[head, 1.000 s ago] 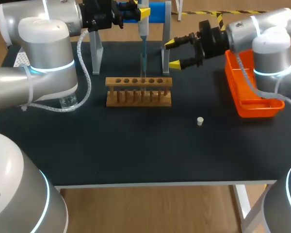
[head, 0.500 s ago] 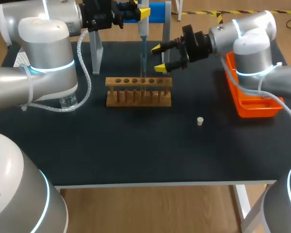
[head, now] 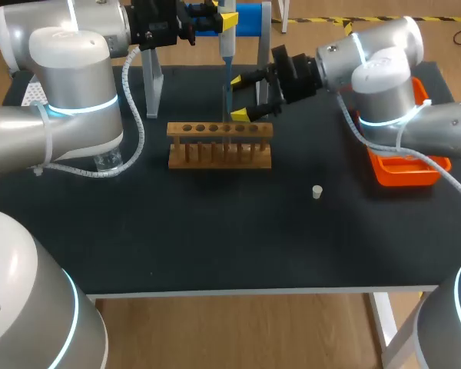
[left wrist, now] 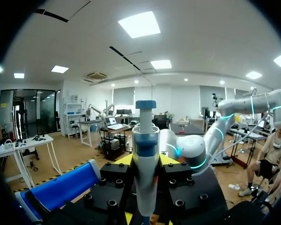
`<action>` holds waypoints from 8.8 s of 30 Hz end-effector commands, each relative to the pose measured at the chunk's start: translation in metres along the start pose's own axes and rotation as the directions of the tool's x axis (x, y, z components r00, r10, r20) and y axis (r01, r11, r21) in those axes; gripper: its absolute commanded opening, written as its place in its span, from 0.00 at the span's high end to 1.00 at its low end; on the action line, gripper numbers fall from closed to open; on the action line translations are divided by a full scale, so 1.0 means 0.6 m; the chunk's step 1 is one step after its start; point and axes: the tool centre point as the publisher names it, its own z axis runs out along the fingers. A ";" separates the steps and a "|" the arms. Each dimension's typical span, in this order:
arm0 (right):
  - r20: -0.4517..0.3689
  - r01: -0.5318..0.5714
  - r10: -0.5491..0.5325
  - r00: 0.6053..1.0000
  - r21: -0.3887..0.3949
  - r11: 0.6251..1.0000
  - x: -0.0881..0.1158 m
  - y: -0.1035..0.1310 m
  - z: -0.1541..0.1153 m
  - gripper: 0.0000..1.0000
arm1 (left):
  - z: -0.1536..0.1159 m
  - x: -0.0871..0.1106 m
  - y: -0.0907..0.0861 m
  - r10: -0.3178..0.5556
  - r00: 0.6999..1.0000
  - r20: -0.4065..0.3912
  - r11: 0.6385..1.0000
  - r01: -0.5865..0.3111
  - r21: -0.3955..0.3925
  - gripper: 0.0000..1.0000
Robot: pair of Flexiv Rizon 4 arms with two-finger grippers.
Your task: Invert the test tube, pick up the pipette, mount the tip to pipette, aspirate from beaker and dispense into the tube, eject the tip, return the pipette, and cap with the stopper.
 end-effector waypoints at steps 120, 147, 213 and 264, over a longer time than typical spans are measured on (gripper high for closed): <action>0.118 -0.034 0.010 0.993 0.201 0.979 -0.012 -0.033 0.048 0.00 | -0.001 0.056 -0.111 0.130 0.991 0.043 0.991 -0.128 -0.033 1.00; 0.118 -0.034 0.010 0.993 0.201 0.979 -0.012 -0.033 0.048 0.00 | -0.204 0.068 -0.112 0.162 0.943 0.291 0.987 -0.151 -0.059 1.00; 0.118 -0.034 0.010 0.993 0.201 0.979 -0.012 -0.033 0.048 0.00 | -0.092 0.263 0.067 0.109 0.990 -0.095 0.992 -0.114 -0.058 1.00; 0.153 0.164 -0.158 0.976 -0.027 0.986 0.246 0.088 -0.161 0.00 | -0.092 0.264 0.068 0.107 0.989 -0.099 0.992 -0.113 -0.055 1.00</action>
